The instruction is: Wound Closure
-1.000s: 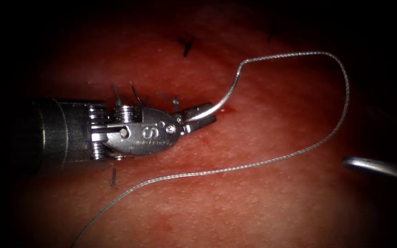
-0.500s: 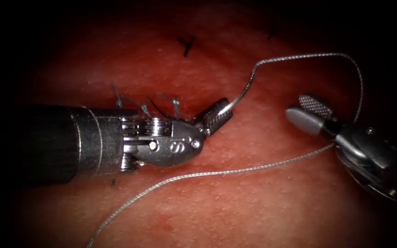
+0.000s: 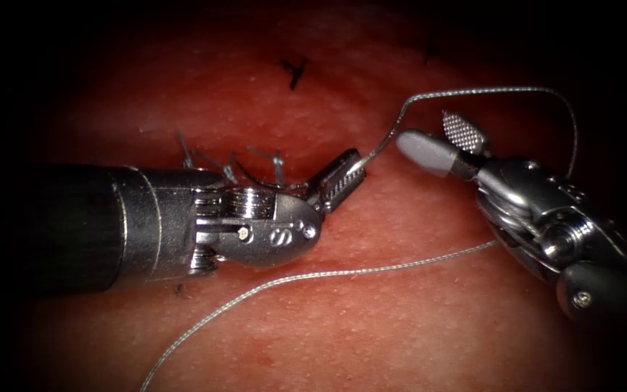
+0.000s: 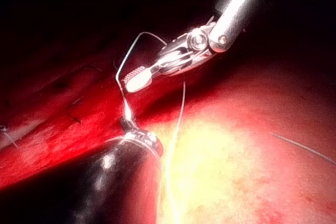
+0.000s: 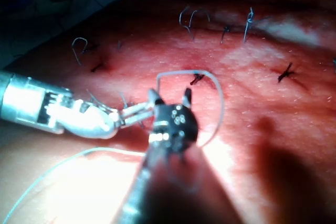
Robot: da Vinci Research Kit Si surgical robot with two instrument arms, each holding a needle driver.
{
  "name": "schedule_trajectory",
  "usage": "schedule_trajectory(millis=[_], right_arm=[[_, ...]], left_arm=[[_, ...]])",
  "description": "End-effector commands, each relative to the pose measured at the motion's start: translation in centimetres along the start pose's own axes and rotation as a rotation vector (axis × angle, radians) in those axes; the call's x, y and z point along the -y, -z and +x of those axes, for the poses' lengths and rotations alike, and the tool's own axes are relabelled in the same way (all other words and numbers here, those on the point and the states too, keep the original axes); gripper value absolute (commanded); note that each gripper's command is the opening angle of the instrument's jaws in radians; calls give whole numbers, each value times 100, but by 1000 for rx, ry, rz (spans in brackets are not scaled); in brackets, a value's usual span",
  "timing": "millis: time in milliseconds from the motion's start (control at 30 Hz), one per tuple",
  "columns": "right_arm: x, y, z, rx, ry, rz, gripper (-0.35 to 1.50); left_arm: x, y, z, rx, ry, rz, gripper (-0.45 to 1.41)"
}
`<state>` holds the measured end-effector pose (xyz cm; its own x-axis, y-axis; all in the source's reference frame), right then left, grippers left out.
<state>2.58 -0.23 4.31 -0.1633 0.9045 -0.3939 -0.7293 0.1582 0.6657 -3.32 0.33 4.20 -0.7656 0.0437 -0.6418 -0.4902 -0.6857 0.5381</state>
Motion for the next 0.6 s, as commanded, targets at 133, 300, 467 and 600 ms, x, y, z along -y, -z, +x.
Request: schedule_trajectory(millis=[133, 300, 467, 600], right_arm=[[7, -21, 1, -12, -32, -8, 126], [12, -27, -4, -18, -37, -8, 91], [14, -30, -8, -41, -43, 14, -35], [13, -30, -6, -82, 74, -20, -35]], left_arm=[[-2, -7, 5, 2, -10, 5, -45], [-2, -6, 6, 5, -11, 6, -45], [-3, -4, 9, -9, -16, 2, -45], [-4, 0, 14, -55, -27, -66, -22]])
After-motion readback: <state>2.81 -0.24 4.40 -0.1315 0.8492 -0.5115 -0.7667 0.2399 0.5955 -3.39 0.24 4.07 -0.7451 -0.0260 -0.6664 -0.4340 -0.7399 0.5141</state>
